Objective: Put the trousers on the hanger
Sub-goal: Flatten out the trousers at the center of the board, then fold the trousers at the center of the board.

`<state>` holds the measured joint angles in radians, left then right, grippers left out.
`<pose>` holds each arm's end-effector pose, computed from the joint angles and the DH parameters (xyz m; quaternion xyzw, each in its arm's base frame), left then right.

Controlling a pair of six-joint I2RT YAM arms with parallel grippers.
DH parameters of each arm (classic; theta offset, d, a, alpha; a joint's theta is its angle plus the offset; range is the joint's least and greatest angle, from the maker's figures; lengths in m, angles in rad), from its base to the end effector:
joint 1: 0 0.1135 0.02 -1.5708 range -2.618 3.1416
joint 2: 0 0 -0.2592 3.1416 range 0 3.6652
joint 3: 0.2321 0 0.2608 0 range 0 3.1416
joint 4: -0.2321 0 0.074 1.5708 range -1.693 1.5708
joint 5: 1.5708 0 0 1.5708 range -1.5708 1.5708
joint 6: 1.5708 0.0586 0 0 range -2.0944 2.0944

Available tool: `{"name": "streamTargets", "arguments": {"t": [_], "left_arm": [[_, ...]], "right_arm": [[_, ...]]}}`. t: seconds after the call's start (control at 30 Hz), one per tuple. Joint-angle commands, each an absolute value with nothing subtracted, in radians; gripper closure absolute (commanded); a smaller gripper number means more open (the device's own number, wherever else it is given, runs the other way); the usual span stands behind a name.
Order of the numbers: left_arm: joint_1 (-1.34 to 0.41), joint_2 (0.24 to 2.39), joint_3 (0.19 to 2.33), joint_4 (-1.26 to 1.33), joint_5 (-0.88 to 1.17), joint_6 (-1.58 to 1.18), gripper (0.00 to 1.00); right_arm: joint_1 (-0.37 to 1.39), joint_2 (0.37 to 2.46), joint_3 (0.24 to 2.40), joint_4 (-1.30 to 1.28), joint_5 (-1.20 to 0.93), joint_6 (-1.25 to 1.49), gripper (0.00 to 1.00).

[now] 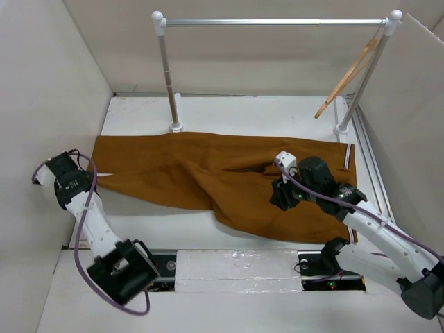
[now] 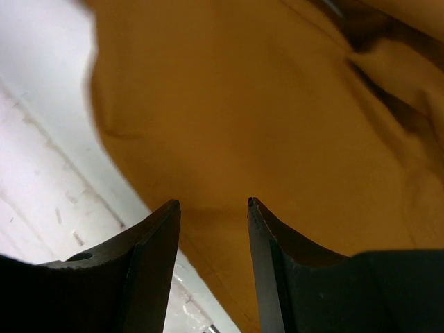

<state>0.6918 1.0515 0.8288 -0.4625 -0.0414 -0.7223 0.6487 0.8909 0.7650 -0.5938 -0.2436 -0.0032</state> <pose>0.1947 0.1644 0.2571 -0.5936 0.6811 0.0122 0.4286 0.1626 0.1410 0.2564 -0.3370 0.8404 0.2349 0.3535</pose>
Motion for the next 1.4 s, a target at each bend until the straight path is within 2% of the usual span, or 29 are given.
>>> {"name": "streamTargets", "arguments": {"t": [0.0,0.27,0.43,0.5,0.73,0.83,1.0,1.1,1.17,1.2,1.27,1.3,1.37], "left_arm": [[0.666,0.965,0.940,-0.563,-0.005,-0.733,1.00],[0.560,0.925,1.022,-0.569,0.011,-0.608,1.00],[0.436,0.894,1.091,-0.555,0.064,-0.598,1.00],[0.331,0.873,1.095,-0.555,0.054,-0.612,1.00],[0.138,0.752,0.979,-0.489,0.160,-0.646,1.00],[0.112,0.721,0.927,-0.466,0.210,-0.640,1.00],[0.112,0.690,0.881,-0.474,0.235,-0.606,1.00],[0.083,0.686,0.916,-0.505,0.155,-0.594,1.00],[0.074,0.692,0.945,-0.532,0.083,-0.581,1.00],[0.074,0.695,0.978,-0.540,0.062,-0.575,1.00],[0.074,0.709,1.012,-0.560,0.017,-0.565,1.00],[0.074,0.710,1.040,-0.564,0.011,-0.565,1.00],[0.074,0.719,1.055,-0.568,-0.029,-0.563,1.00]], "right_arm": [[0.527,0.897,0.744,-0.581,-0.306,0.012,0.50],[0.233,1.002,0.666,-0.535,-0.449,-0.012,0.51],[0.031,0.960,0.629,-0.544,-0.281,0.069,0.51],[-0.058,0.948,0.623,-0.520,-0.221,0.113,0.51],[-0.342,1.046,0.713,-0.593,0.041,0.084,0.51],[-0.450,1.094,0.722,-0.589,0.041,0.077,0.46],[-0.476,1.251,0.736,-0.585,0.072,0.057,0.33],[-0.500,1.389,0.755,-0.561,-0.039,0.023,0.32],[-0.500,1.451,0.771,-0.548,-0.077,0.014,0.40],[-0.500,1.472,0.779,-0.545,-0.080,-0.020,0.52],[-0.500,1.508,0.798,-0.525,-0.084,-0.029,0.87],[-0.514,1.520,0.805,-0.519,-0.089,-0.034,0.99],[-0.523,1.548,0.846,-0.512,-0.098,-0.049,1.00]]}}
